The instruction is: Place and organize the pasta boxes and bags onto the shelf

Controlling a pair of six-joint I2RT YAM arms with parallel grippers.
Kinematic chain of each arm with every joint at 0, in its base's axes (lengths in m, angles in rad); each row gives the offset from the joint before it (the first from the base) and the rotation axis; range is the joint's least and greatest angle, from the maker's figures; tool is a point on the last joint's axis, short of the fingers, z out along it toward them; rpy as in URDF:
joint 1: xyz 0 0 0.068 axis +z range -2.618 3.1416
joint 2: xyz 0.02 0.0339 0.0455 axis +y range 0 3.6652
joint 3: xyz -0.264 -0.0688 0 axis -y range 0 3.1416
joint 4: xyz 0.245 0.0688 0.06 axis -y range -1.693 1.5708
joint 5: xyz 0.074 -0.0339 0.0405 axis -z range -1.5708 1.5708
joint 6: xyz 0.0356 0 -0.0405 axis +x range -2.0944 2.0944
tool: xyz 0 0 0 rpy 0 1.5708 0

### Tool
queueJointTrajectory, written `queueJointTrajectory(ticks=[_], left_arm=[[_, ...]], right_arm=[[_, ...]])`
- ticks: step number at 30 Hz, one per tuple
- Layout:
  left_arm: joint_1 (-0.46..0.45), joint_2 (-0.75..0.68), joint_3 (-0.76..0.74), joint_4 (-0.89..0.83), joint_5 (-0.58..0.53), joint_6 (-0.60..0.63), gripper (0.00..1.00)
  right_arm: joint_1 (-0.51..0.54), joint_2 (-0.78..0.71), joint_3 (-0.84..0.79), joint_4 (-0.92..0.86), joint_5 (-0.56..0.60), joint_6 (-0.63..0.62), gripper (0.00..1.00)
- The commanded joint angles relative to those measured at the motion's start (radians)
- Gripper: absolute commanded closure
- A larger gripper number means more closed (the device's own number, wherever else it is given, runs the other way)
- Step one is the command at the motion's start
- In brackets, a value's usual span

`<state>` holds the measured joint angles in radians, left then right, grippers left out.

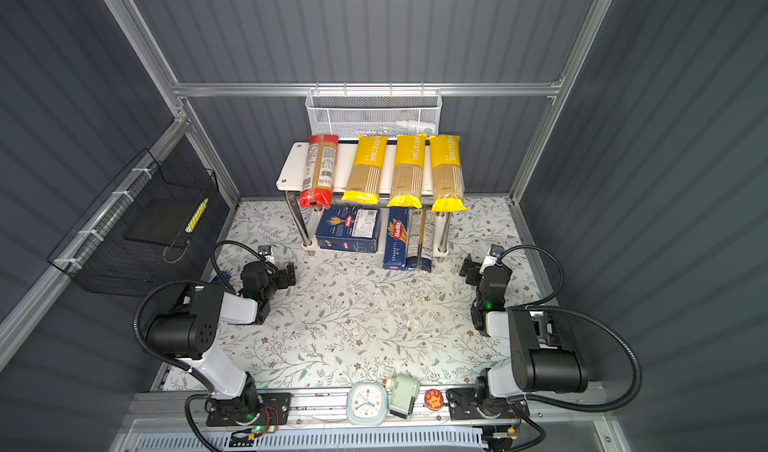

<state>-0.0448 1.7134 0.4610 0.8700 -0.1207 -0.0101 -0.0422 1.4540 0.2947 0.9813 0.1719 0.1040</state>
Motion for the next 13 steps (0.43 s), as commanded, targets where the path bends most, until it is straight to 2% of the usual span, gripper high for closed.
queueJointTrajectory(ticks=[1,13], left_arm=[[0.005,0.002,0.016,0.029,0.013,0.019,0.01],[0.005,0.003,0.015,0.033,0.015,0.019,0.01]], right_arm=[[0.005,0.003,0.002,0.042,0.033,-0.005,0.01],[0.005,0.002,0.003,0.039,0.033,-0.006,0.01]])
